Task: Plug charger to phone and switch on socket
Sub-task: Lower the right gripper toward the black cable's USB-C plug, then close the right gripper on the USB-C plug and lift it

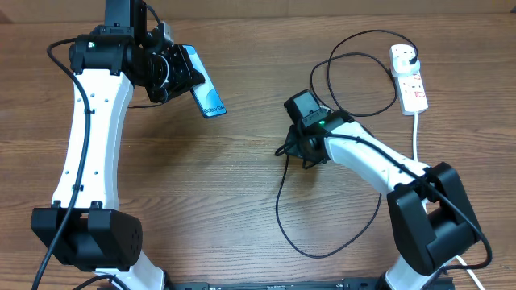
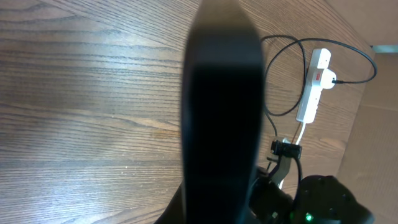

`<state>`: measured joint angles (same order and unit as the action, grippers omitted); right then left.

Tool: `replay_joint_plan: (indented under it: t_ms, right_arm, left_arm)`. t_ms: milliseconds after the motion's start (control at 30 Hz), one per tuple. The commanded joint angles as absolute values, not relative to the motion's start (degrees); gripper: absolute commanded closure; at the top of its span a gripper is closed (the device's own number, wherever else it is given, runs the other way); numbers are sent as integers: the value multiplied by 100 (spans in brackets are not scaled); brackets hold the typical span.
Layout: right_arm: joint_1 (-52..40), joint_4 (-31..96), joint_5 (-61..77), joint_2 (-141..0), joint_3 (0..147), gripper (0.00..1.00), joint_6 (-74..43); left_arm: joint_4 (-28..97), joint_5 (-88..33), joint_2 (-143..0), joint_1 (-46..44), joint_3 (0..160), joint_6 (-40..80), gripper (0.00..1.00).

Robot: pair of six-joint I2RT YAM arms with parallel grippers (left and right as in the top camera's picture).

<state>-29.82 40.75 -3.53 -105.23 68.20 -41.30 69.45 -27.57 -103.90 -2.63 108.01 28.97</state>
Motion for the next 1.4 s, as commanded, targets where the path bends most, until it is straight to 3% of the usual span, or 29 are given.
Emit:
replay_joint_plan:
  t_ms: [0,700,1100,1233,1367]
  right_arm:
    - [-3221,3959,-668,-10615,6825,60,-4003]
    - [-3354,3533,-913,-11104,6827,65,-3756]
    - [-3382,3481,-744,-11104,6827,73,-3483]
    - [-3380,3496,-722,-11104,6827,81,-3485]
    - [-3380,3492,-657,-11104,6827,81,-3483]
  left_arm:
    - [6917,-2790,-10377,-292,10809,2980,96]
    - [6914,-2788,-10377,-290,10809,2980,96]
    - [6914,-2790,-10377,-290,10809,2980,96]
    - [6917,-2790,-10377,-292,10809,2980,96]
    - [6917,-2790,-10377,-290,10809,2980,96]
